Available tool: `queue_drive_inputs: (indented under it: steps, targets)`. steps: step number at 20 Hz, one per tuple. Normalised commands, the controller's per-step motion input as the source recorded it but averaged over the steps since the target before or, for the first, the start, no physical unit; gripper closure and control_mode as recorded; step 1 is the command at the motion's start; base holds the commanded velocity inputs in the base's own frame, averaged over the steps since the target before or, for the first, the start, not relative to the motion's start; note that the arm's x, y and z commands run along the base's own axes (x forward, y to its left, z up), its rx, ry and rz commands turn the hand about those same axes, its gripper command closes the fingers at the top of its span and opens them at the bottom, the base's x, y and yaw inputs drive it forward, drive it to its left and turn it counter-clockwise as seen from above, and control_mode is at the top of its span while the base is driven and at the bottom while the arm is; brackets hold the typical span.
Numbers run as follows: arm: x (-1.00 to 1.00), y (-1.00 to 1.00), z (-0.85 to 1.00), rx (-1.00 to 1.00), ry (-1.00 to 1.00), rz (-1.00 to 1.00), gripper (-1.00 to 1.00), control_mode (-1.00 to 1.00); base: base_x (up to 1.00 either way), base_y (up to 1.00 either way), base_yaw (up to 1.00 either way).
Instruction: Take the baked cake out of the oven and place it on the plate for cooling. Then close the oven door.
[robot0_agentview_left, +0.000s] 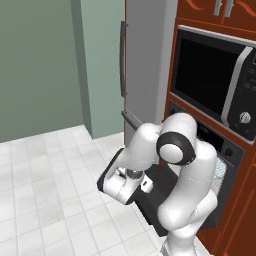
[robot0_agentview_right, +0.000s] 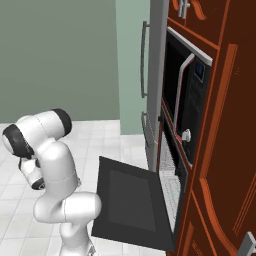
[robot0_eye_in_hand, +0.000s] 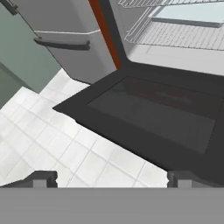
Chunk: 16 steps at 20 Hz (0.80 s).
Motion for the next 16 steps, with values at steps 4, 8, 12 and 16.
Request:
queue_drive_inputs:
  steps: [4, 8, 12, 16]
  targets:
    - [-0.01, 0.63, -0.02, -0.16, -0.1, -0.16, -1.0, -1.0, 0.0, 0.0, 0.0]
    - [0.0, 0.55, -0.18, -0.17, -0.14, -0.23, -1.0, -1.0, 0.0, 0.0, 0.0]
    - [0.0, 0.62, -0.31, -0.2, -0.17, -0.23, -1.0, -1.0, 0.0, 0.0, 0.0]
    - [0.0, 0.76, -0.33, -0.24, -0.2, -0.23, -1.0, -1.0, 0.0, 0.0, 0.0]
